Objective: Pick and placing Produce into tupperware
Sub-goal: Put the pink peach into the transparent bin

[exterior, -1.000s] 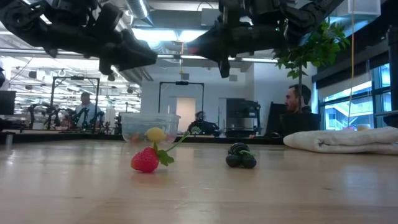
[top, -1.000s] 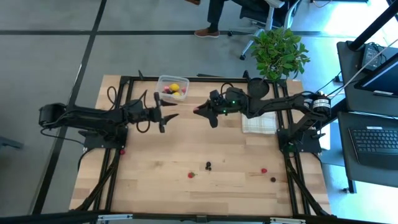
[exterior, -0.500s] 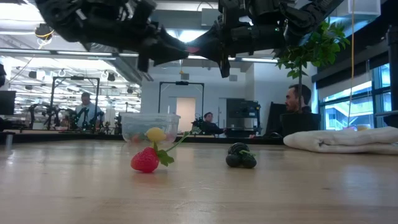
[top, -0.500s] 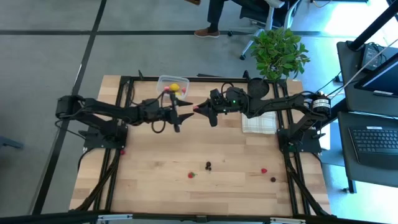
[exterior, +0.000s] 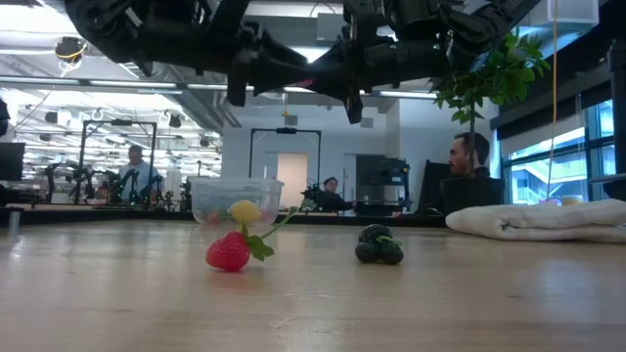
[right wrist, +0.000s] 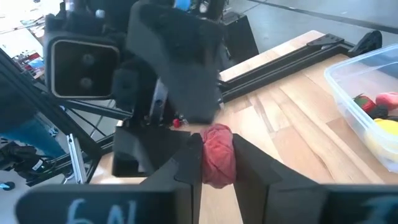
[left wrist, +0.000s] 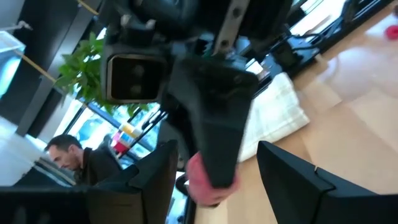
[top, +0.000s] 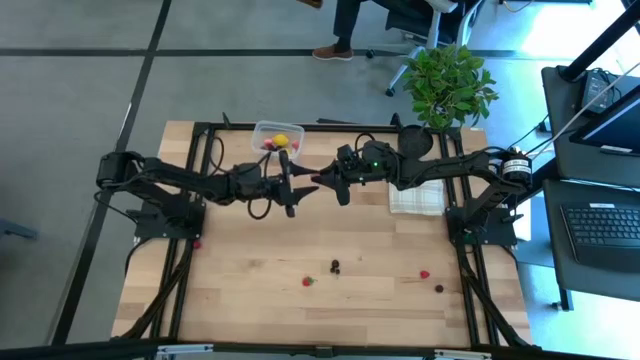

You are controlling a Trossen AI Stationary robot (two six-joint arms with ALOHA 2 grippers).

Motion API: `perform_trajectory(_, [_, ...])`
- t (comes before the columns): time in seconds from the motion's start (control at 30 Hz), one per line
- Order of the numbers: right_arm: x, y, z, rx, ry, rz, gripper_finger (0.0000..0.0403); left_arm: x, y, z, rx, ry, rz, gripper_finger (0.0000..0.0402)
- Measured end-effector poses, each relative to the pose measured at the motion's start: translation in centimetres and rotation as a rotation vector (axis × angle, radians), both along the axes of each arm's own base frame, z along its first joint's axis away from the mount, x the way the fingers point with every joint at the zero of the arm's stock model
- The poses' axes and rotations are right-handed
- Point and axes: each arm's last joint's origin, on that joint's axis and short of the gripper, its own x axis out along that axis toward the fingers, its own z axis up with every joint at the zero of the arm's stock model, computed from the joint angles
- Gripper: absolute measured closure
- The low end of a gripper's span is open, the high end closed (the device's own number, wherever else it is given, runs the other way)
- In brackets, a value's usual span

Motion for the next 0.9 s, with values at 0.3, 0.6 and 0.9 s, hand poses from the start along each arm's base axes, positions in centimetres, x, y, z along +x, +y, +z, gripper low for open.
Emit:
perform_trajectory(0.3, [0.1, 0.5, 0.0, 0.003, -0.002, 0.013, 0.0336, 0.0, 0.2, 0.0, 0.000, 0.000, 0.015, 0.0194])
perform_trajectory(0.6, [0.2, 1.1, 0.2, -0.003, -0.017, 0.032, 0.0339, 0.0, 0.2, -0.1, -0.003, 0.010, 0.020, 0.0226])
perform_trajectory(0.9, [0.2, 1.1, 0.2, -0.002, -0.015, 0.033, 0.0339, 0.0, 0.0, -0.1, -0.003, 0.011, 0.016, 0.0273])
